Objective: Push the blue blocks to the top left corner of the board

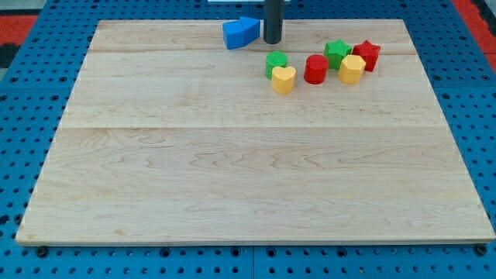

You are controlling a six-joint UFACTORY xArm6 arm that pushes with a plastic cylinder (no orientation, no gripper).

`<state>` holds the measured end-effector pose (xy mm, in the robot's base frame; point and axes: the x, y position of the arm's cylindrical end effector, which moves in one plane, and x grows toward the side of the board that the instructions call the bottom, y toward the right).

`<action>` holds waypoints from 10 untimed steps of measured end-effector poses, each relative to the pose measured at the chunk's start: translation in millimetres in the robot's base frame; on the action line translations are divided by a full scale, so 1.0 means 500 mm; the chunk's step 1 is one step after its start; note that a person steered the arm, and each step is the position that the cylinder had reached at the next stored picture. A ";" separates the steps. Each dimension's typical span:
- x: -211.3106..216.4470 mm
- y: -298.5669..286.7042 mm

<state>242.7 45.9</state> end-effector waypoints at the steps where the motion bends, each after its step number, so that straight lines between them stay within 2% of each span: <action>1: -0.013 0.044; 2: -0.066 0.064; 4: -0.058 -0.326; 5: -0.055 -0.480; 7: -0.103 -0.319; 8: -0.100 -0.403; 9: -0.100 -0.538; 10: -0.010 -0.531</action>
<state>237.9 -219.6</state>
